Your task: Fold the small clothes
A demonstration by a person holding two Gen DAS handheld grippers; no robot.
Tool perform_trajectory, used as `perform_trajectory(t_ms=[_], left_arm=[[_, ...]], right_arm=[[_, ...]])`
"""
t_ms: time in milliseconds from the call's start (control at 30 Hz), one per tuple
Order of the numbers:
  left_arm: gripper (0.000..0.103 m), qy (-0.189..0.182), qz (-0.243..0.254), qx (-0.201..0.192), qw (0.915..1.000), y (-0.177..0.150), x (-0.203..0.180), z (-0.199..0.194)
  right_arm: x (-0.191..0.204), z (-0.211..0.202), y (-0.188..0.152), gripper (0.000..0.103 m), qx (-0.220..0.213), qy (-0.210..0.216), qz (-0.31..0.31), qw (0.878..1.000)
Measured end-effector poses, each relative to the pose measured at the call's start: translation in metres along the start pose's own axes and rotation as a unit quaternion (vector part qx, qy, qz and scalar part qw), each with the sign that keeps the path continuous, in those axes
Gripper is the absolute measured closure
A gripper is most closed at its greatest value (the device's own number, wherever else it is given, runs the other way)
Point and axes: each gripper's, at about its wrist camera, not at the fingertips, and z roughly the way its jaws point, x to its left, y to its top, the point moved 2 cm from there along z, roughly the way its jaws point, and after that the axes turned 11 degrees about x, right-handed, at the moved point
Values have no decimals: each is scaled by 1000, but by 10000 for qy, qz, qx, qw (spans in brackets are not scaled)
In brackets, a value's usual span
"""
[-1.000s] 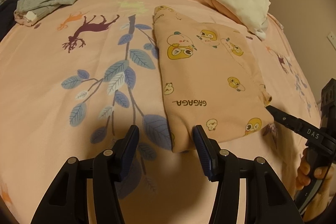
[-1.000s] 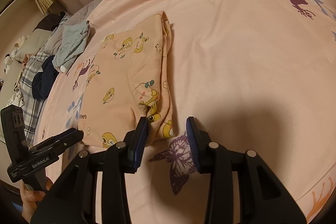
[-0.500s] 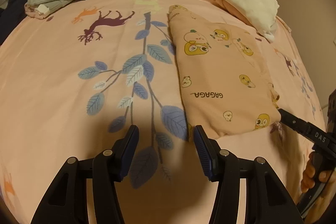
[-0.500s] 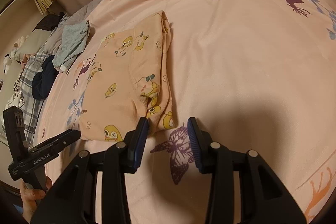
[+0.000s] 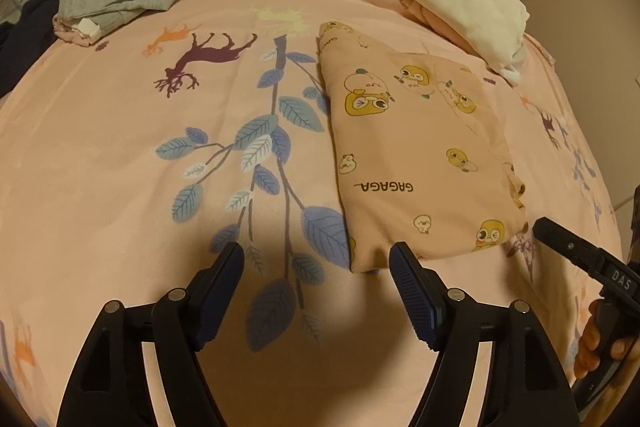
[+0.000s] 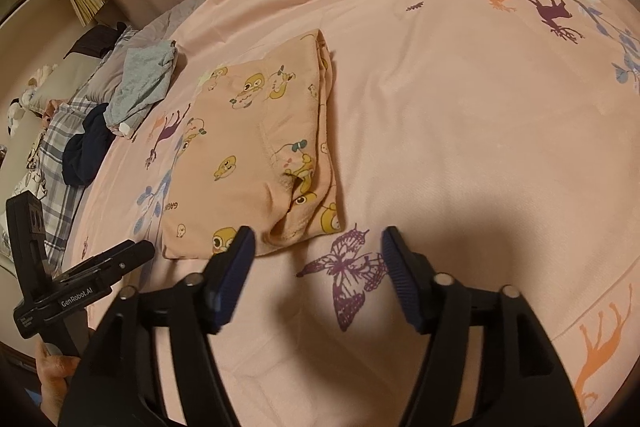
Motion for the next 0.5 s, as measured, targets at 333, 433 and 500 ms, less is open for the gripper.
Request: perform_trajectory(t_ms=[333,433,500], left_arm=[[5,194,-125,-101,9997,-2,-2,-12],[4,275,-109,-227,9993,-4,-4,-21],[3,284,-87,-291,9991,-5,-7,-28]], right_arm=[[21,-12,-10,9,-59,-571,-351,9977],[29,-20,-13,0,-170,-677,-509,9963],[35,-25,-14,0,-227,-737,-607,9952]])
